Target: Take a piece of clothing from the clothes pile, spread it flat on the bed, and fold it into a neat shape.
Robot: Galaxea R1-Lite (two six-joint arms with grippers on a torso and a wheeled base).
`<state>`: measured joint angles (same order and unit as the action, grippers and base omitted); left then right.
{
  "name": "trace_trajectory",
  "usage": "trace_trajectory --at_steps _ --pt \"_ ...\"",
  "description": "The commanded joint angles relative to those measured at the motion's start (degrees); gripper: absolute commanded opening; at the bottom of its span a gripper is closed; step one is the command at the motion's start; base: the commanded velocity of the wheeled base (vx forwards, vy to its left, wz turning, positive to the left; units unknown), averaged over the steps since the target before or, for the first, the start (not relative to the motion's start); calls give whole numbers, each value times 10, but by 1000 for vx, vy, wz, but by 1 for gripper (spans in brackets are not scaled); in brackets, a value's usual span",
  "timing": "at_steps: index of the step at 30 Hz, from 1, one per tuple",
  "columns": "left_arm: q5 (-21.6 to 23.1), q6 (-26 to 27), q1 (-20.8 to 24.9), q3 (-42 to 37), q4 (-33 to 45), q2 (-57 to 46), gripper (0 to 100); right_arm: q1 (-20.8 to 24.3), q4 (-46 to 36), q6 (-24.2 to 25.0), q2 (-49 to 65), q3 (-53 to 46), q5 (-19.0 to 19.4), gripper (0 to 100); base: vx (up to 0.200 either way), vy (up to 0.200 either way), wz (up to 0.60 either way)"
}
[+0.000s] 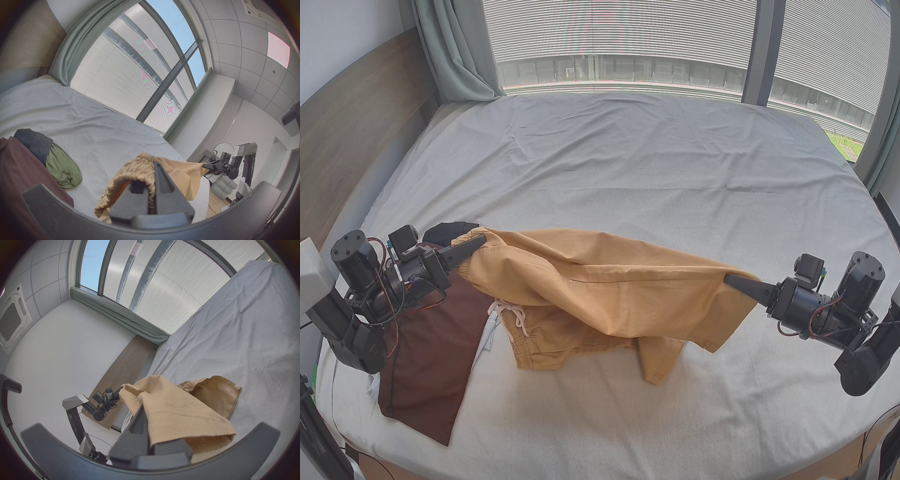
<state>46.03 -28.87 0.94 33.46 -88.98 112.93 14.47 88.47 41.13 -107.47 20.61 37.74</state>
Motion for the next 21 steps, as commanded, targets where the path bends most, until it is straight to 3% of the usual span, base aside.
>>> trace_trajectory --at_steps 1,21 --pt "0 0 1 1 -1 4 0 -9 0 0 7 6 1 0 0 0 0" --pt "0 1 2 3 -1 7 0 -45 0 4 17 23 1 0 0 0 0"
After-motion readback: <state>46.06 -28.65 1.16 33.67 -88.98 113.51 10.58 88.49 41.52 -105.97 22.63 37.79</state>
